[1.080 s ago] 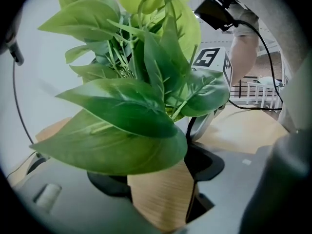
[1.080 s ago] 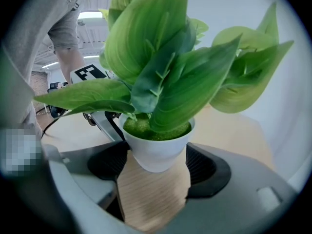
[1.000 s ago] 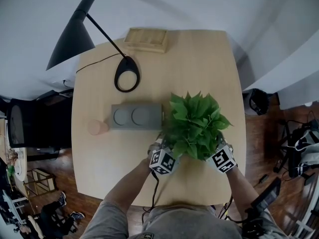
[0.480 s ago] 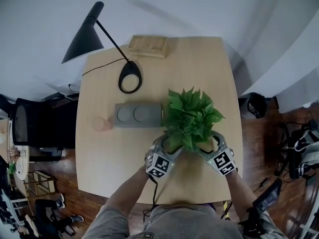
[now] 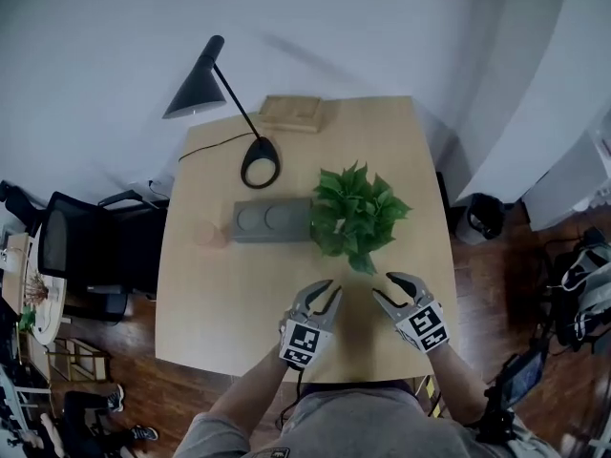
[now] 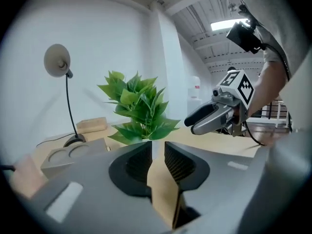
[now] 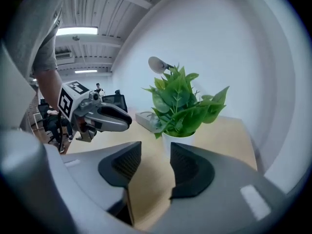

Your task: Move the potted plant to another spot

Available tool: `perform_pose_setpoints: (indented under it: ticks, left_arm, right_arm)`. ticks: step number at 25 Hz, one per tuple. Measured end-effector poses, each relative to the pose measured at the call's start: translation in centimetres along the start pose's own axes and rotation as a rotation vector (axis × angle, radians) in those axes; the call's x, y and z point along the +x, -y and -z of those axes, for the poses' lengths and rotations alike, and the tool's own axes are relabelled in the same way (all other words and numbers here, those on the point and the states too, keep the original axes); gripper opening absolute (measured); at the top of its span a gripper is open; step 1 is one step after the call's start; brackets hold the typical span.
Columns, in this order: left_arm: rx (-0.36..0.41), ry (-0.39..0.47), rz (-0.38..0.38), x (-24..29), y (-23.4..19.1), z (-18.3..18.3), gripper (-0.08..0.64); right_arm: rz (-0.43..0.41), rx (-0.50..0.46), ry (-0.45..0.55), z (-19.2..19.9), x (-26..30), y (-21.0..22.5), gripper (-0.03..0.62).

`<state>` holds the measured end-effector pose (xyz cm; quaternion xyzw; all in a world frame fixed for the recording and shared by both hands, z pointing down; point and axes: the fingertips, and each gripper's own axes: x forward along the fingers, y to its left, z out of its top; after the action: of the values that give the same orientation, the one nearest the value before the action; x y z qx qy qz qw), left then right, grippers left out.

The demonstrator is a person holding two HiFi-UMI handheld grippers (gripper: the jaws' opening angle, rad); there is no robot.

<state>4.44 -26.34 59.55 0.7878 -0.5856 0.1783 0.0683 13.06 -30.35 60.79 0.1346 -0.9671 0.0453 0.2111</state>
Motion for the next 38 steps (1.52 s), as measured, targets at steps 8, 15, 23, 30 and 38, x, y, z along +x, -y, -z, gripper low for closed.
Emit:
perform_pose_setpoints:
  ticks: [8, 15, 23, 30, 38]
  left_arm:
    - [-0.058, 0.067, -0.001, -3.8, 2.8, -1.3, 0.0]
    - [-0.074, 0.105, 0.034, -9.9, 5.5, -0.8, 0.0]
    - [-0.073, 0.122, 0.081, -18.0, 8.5, 1.7, 0.0]
    - [-0.088, 0.123, 0.096, -22.3, 11.5, 2.7, 0.0]
    - [-0.111, 0.132, 0.089, -24.0, 15.4, 1.3, 0.0]
  right_arm:
    - [-0.027, -0.023, 0.047, -1.9, -2.2, -6.4, 0.006]
    - [-0.002, -0.018, 0.046, -2.1, -4.5, -14.1, 0.006]
    - [0.063, 0.011, 0.041, -1.3, -8.0, -22.5, 0.006]
    - [0.073, 0.015, 0.046, -1.1, -10.6, -26.3, 0.006]
    - [0.017, 0.04, 0.053, -0.9, -13.2, -27.5, 0.006]
